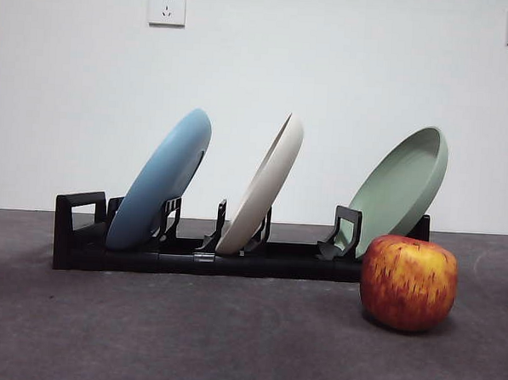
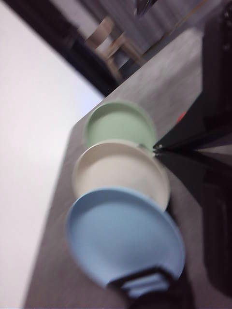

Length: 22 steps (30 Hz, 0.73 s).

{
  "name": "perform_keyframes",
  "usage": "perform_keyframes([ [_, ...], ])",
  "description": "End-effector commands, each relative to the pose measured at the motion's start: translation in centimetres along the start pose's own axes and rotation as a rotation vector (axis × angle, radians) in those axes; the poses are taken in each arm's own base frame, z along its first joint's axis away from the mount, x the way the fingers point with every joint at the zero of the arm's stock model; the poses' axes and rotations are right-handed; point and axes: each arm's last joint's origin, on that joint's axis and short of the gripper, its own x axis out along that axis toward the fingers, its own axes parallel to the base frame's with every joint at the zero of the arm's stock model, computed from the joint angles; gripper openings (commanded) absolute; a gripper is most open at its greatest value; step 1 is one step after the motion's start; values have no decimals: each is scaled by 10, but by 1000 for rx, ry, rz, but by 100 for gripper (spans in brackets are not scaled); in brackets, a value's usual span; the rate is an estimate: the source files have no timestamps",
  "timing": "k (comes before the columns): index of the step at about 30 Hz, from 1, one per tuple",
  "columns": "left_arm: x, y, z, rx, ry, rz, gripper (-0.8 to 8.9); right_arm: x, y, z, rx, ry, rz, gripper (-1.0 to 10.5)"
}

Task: Take the blue plate from the plate rack,put the plate on the table,take the apple from the table,put the apple in the plate

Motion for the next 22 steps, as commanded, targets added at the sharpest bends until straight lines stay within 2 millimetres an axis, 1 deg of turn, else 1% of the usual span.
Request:
perform_keyframes([
  [1,9,3,8,-4,46,-32,92,5,-2,5,-51,35,11,38],
  [3,15,4,12,-11,59,-30,289,9,-5,7,-35,54,7,172],
  [4,17,4,14,-13,64,-33,341,10,-6,7,-30,60,5,240],
  [5,19,4,15,-15,70,-36,350,11,-7,7,-24,67,3,306],
  [6,22,5,16,-18,78,-39,350,13,-8,7,-17,72,2,339],
  [10,34,7,22,-27,101,-25,350,14,-9,7,-12,78,0,347],
  [14,52,6,34,-16,126,15,350,14,-9,7,-6,79,-1,347],
  [20,91,-2,58,94,235,135,350,14,-9,6,1,85,-4,347],
  [22,109,-5,65,133,285,172,350,14,-9,6,2,85,-4,347],
])
